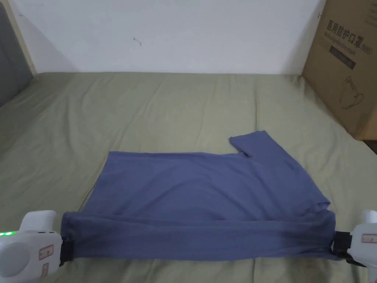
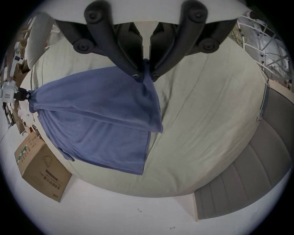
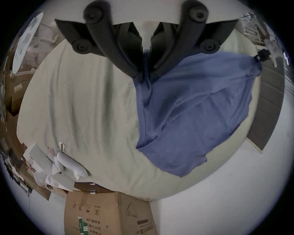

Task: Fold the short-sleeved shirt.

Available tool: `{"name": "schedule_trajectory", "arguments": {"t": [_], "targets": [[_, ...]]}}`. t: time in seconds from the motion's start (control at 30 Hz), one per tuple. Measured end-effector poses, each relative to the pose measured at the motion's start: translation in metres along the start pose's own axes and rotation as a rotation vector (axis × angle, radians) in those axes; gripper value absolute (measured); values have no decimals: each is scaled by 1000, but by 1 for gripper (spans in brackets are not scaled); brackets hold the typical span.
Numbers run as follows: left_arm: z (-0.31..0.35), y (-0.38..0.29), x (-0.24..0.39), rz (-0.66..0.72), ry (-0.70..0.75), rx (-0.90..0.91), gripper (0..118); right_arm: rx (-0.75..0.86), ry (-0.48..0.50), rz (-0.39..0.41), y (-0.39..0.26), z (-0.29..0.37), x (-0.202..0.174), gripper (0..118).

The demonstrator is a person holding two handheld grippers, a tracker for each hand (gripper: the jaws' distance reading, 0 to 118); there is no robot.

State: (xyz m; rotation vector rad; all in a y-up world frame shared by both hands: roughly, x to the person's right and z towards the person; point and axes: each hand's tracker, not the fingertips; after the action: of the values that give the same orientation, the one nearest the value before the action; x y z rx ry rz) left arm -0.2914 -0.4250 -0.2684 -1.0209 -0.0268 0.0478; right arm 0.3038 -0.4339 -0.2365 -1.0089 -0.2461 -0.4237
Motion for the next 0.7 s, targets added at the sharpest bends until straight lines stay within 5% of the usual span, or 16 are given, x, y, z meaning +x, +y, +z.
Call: {"name": "schedule_trajectory", "arguments": {"t": [0.13, 0.23, 0.5, 0.57, 0.6, 0.63, 0.7], "targets": [[13, -27, -2, -38, 18, -28, 5, -23, 52, -44, -8, 17, 11, 6], [16, -54, -8, -30, 39, -77, 5, -47, 9, 19, -25, 25, 20, 6], [8, -70, -5, -45, 83, -93, 5, -97, 33, 15, -56, 16, 35, 7], [8, -65, -2, -71, 97, -90, 16, -79, -4, 75, -51, 20, 26, 29], [11, -62, -1, -72, 107, -76, 37, -70, -43, 115, -48, 23, 20, 61], [14, -58, 0, -72, 127, -68, 49, -40, -88, 163, -43, 26, 14, 72], [22, -48, 2, -71, 141, -44, 55, 11, -111, 251, -33, 36, 4, 74]]}}
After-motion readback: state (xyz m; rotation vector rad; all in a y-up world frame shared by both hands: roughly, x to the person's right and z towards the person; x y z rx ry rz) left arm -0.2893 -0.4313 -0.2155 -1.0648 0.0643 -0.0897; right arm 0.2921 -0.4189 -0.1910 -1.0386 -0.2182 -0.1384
